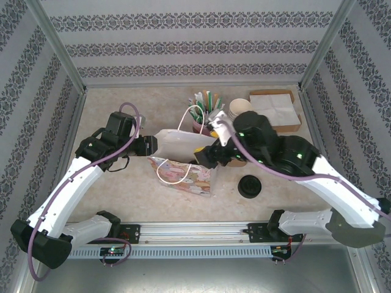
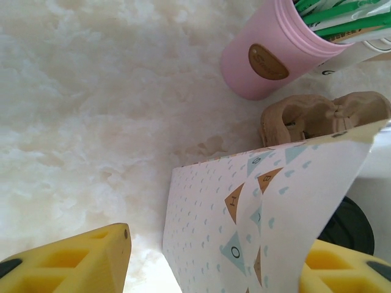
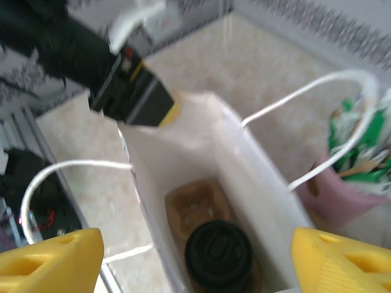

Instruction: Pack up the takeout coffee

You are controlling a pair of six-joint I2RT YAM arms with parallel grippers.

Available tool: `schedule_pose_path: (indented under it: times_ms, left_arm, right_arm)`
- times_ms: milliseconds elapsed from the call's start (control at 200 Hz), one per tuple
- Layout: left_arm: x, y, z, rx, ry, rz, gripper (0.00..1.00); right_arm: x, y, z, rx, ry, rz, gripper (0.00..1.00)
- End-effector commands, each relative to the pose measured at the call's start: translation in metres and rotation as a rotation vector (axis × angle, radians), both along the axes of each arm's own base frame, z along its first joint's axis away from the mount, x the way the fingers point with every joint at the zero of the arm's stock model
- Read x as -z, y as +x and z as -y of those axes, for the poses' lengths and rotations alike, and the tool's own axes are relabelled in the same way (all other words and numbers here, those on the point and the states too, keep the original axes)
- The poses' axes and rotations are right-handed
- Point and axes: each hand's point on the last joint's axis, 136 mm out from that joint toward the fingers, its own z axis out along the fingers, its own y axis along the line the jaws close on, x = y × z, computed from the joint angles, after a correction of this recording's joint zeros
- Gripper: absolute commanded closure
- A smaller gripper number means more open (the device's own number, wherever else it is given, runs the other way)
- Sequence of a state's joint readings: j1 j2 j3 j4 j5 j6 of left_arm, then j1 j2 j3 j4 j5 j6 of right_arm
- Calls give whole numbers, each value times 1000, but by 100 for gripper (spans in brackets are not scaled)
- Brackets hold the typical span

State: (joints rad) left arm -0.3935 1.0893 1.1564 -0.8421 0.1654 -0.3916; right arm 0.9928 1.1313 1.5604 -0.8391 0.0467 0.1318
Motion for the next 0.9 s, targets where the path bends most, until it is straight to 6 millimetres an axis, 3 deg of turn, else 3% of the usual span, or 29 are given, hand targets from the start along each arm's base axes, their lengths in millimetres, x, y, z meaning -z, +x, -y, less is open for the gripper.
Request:
schedule_pose_path:
  times_ms: [0,180,375,654,789,894]
  left_arm:
    - [-4,-2,-6,-1,46,-4,43]
    - [-13,0,0,14,17,7,43]
    - [-17,2,2,14,7,12,40]
    - [-33,2,4,20,-17,43,28]
    - [-45,0,1,16,-23,96,25]
    - [-52,-2,0,11,-36,130,24]
  right_arm:
    - [-40,18,23,160,119,142,21]
    - [-50,45,60,370,106,259,22]
    - [-35,81,79,449,118,186,28]
    - [-5,139,70,301,145,78,48]
    - [7,151,50,124,97,97,59]
    - [18,158,36,14,51,138,62]
